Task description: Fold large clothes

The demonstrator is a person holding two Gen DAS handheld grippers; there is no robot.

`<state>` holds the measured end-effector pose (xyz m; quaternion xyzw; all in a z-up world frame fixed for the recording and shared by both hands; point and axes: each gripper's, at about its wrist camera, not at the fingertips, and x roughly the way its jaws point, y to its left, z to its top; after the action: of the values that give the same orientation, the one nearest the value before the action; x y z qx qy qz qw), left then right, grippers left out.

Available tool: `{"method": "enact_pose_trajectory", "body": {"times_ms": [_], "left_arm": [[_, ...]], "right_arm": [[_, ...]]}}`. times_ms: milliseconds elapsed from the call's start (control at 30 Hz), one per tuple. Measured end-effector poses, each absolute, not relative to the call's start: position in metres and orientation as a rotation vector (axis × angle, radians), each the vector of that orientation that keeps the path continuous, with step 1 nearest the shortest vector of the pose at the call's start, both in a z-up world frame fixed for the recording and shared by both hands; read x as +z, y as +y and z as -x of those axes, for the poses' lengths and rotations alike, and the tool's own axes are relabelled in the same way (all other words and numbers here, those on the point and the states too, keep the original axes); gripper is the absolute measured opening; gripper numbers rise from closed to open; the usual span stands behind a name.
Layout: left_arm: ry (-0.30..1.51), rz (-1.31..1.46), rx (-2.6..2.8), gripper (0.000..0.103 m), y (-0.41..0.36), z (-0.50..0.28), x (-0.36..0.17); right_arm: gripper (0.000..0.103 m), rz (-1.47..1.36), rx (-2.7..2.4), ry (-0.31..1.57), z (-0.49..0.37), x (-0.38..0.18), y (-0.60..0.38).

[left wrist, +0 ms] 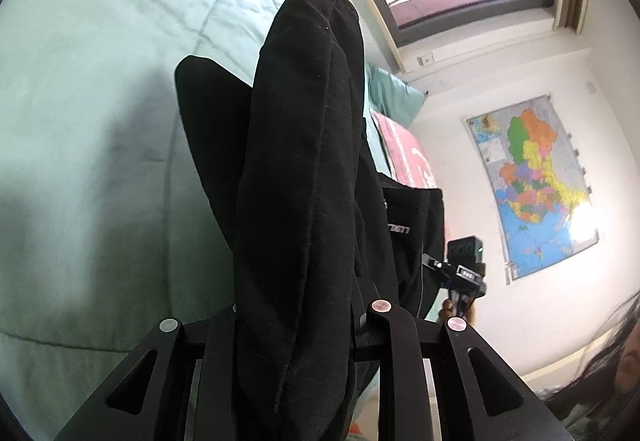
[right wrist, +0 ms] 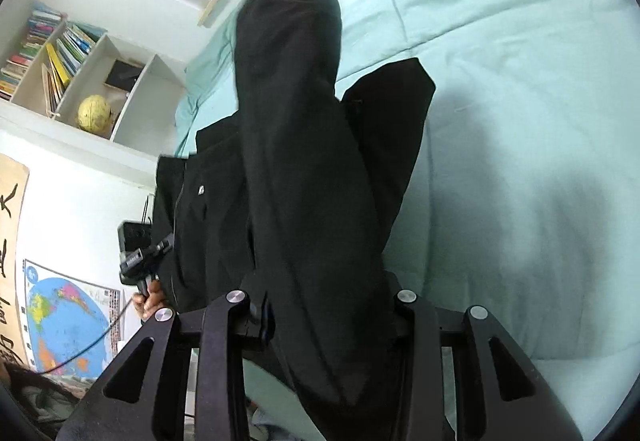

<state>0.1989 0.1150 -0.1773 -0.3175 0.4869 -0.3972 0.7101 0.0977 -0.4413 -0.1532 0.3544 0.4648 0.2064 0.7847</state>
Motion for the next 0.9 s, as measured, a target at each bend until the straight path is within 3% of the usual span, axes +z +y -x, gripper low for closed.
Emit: {"method": "enact_pose_trajectory", "body": {"times_ms": [67,200,267,333,433,567,700,900], "left_arm": [[1.079,0.75,-0.877,0.025,0.127,-0.201,-0.192],[1.107,0.791,-0.746,0.043,0.156,-0.205,-0.237],[1.11,0.904,-0.754,0.044,0.171,-0.201,-0.257],[1.092,0.931,-0.759,0.044,0.182,-0.196,-0.258],[1.059,0.816,-0.679,0.044,0.198,-0.184,-0.23],[0.897,0.523,-0.469,0.044,0.211,-0.148,-0.159],[0.724,0.297,-0.485,0.044,0.156,-0.102,-0.092],[0.776,0.113,-0.563,0.044,0.03,-0.078,-0.103]], "right_arm": [[0.041,-0.779,0.425,0.963,-0.094,-0.16,-0.45],[0.046,-0.731,0.291,0.931,-0.089,-0.186,-0.465],[0.054,-0.706,0.189,0.925,-0.085,-0.208,-0.472],[0.075,-0.814,0.113,0.917,-0.078,-0.232,-0.488],[0.075,-0.971,0.116,0.872,-0.061,-0.241,-0.504],[0.076,-0.829,-0.021,0.823,-0.028,-0.199,-0.499],[0.076,-0.652,0.014,0.773,-0.013,-0.149,-0.445],[0.076,-0.329,0.083,0.81,-0.034,-0.13,-0.315]]}}
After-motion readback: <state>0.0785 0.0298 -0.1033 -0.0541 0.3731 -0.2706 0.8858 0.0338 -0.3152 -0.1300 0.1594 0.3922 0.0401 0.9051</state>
